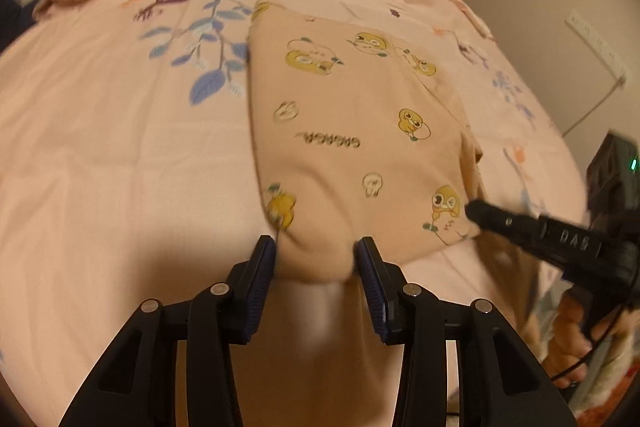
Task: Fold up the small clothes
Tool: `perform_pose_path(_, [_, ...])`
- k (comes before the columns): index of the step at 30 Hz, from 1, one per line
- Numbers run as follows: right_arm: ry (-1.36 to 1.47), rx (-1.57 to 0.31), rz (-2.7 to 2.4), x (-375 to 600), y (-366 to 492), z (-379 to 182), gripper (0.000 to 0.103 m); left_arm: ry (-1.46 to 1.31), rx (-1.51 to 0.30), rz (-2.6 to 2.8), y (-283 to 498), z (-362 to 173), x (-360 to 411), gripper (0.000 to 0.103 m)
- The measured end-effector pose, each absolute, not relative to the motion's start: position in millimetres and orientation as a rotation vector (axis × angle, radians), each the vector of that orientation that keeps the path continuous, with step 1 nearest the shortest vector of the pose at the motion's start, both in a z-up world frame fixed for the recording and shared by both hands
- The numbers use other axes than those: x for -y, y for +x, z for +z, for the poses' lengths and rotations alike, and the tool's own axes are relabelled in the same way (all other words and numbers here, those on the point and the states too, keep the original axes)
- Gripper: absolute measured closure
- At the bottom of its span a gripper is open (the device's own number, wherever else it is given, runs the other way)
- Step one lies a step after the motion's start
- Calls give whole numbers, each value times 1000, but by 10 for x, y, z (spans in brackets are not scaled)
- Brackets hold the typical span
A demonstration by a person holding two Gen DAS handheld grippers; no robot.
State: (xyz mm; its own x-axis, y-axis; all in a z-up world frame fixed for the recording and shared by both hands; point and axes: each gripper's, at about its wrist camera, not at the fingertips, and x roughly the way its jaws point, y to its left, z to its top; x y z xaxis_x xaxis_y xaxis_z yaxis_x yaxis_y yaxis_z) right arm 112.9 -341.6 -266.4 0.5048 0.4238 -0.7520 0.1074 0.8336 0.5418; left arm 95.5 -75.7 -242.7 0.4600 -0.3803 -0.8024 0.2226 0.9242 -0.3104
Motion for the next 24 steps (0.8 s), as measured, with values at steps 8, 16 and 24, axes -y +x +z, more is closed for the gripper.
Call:
perform_pose_path(8, [503,-1022,230,3316,1088,-2306,94,-192,-1024,-413,792,-2033,619,62])
perform_pose_path(16, [595,-960,300,3342,1539,-2272,94,-215,-974,-419,1035,-2002,701,62])
perform_pose_path(24, [585,-1017,139,3639,1662,-2568,103,-188,-1050,-421,960,-2392,793,62])
